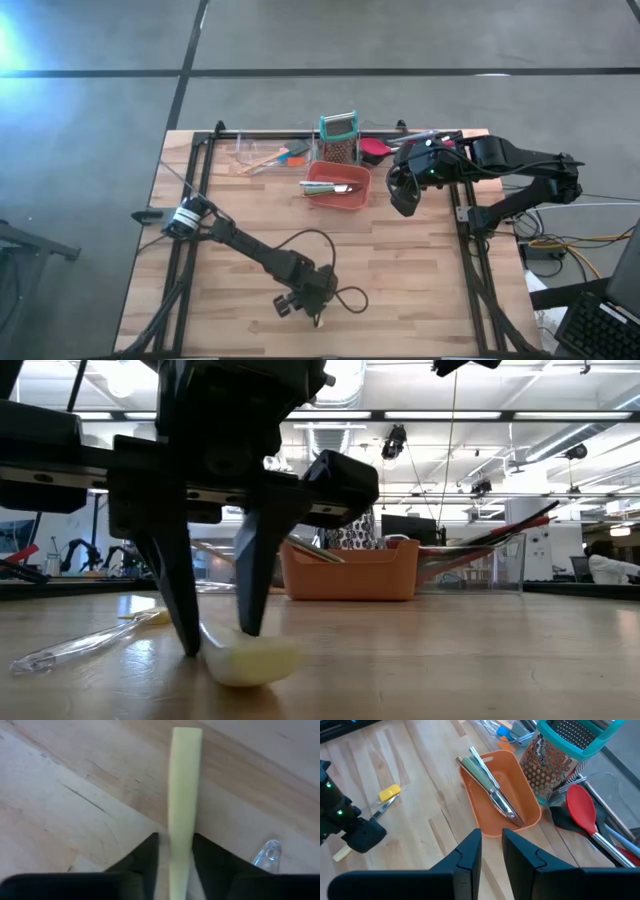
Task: Pick & Place Kitchen Items
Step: Put the yellow table knife into the orange bin
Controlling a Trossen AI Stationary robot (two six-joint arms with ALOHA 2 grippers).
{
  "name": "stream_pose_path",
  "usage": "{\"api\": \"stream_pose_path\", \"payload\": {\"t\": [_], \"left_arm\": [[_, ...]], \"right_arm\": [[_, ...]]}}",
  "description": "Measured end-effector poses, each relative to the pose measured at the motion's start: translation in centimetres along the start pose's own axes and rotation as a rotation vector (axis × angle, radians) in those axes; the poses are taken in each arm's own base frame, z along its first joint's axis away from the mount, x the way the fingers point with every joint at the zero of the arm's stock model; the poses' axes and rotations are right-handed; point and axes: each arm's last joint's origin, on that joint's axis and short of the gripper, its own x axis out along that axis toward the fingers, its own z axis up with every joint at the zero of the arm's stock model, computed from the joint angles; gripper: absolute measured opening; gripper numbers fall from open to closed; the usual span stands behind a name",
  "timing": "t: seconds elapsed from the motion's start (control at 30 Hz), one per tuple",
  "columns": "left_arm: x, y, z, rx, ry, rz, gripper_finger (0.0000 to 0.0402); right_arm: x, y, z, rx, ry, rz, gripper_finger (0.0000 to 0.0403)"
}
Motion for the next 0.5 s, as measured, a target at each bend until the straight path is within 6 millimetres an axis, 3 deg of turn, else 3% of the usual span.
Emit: {"api": "stream_pose_path", "payload": {"t": [0.13,0.37,0.5], "left_arm": [[0.0,-0.1,0.1,0.003,-0.002,0.001,0.005],[-0.6,0.0,0.3,-0.013,-0.009,0.033,0.0048],[-2.8,0.1,0.7,-0.018,-0.013,0.114,0.0048]], "right_arm": [[0.0,0.0,0.0,0.002,0.0,0.0,0.0074],[0.0,0.0,0.0,0.011,0.001,0.003,0.0074],[-0.1,0.0,0.0,0.013,-0.001,0.004,0.0066]]}}
